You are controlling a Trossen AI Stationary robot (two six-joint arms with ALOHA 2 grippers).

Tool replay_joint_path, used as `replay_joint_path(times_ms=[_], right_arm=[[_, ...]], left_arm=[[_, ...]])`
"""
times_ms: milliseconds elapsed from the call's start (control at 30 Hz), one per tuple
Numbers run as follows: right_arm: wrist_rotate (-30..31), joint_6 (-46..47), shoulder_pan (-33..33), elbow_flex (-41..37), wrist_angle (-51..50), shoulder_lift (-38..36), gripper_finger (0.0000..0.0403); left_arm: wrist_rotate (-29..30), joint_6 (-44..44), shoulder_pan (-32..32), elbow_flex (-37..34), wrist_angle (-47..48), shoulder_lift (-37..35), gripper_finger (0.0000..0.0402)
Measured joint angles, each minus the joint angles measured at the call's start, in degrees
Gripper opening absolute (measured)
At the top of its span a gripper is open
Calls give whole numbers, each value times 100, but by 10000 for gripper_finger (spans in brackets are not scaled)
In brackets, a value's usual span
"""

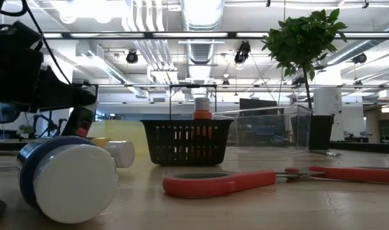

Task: Pick & Place Paint Supplies
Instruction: Put the green paint bottle into the black bin

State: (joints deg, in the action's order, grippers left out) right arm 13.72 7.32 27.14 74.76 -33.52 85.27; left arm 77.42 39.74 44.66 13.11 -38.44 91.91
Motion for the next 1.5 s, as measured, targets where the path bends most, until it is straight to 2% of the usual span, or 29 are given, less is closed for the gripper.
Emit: replay_joint_path(times_ms=[333,500,600,700,867,1000,1133,1200,1233,1333,1400,1500], right_arm=[[0,2,0,0,-1,0,263],[0,2,0,0,2,0,263],[-2,2,0,0,13,0,263],[-2,-5,0,0,77,0,263],[-2,-42,0,0,123,0,263],[-3,-44,0,0,122,0,263],[-4,-45,0,0,123,0,263],[-4,-66,0,0,123,2,263],[-7,-84,0,0,123,2,263],[-7,-88,0,0,127,2,263],[-8,-88,0,0,125,2,263],[-26,-86,0,0,119,2,263]], left_arm=[[173,547,286,59,-57,329,116],[-152,663,407,37,63,366,170],[-220,710,400,44,88,353,184],[-228,721,404,45,103,350,183],[-249,571,404,43,115,304,159],[-1307,-168,365,43,114,-119,140],[-2443,-1087,232,57,224,-1008,127],[-2809,-1316,102,221,947,-1570,124],[-2979,-1302,4,396,1635,-1860,124],[-3798,-625,-516,1333,4645,-2473,123],[-4480,-141,-983,2083,6468,-2579,123],[-5360,84,-1532,2952,7790,-2526,123]])
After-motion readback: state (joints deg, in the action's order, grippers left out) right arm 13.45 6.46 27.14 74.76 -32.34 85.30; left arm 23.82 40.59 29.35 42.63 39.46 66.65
